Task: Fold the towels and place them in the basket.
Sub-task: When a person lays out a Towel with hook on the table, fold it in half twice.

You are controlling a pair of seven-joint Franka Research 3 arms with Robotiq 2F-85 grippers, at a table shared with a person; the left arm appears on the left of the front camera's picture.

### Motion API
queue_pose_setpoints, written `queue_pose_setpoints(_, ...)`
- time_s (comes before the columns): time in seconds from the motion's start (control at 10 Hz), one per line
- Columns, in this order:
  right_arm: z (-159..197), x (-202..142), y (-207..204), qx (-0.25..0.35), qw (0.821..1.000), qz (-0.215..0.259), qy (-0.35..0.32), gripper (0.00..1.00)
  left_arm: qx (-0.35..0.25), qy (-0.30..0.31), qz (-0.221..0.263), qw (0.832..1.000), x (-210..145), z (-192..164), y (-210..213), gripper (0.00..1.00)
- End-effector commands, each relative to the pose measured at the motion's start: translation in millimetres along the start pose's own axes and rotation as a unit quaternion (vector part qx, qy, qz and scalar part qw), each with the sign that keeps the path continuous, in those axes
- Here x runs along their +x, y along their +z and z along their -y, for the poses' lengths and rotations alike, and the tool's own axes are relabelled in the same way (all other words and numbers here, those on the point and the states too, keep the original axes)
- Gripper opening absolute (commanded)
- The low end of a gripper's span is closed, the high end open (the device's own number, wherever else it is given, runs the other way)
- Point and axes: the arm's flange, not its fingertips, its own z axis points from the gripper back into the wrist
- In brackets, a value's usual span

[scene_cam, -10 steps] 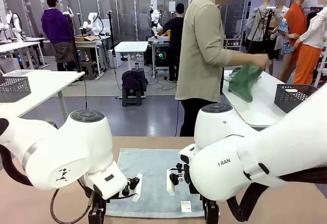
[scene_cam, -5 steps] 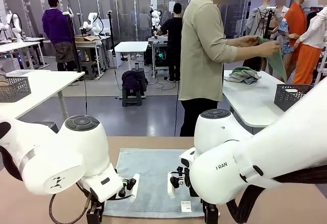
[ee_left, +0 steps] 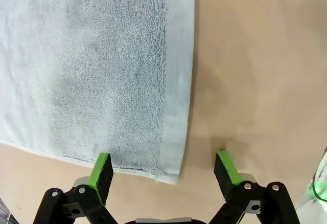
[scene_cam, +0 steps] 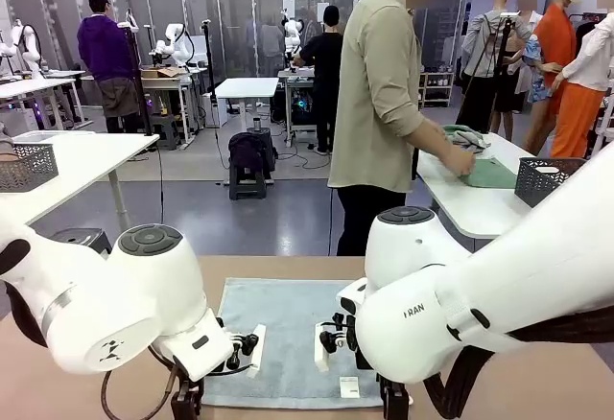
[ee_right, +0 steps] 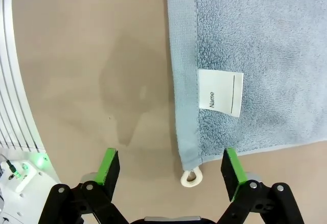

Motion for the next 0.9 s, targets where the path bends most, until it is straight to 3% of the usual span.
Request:
queue_pose_setpoints(0.0, 5.2, -2.2, -4.5, 0.006, 1.0, 0.018, 0.007, 0.81, 0.003, -0.009, -0.001, 1.0, -8.6, 1.3, -6.0, 1.0)
queue_pose_setpoints(0.1, 6.0, -2.5, -5.7, 0.001, 1.0, 0.017, 0.008, 0.8, 0.005, -0.008, -0.003, 1.0, -9.0, 0.8, -6.1, 0.8)
queue_pose_setpoints(0.2, 6.4, -2.2, -6.5, -0.005, 1.0, 0.013, 0.01, 0.8, 0.004, -0.008, -0.003, 1.0, -9.6, 0.3, -6.0, 0.9)
queue_pose_setpoints(0.8, 5.8, 0.0, -10.4, -0.04, 0.999, -0.001, 0.024, 0.8, 0.006, -0.003, -0.013, 1.0, -15.0, -0.7, -8.0, 0.9)
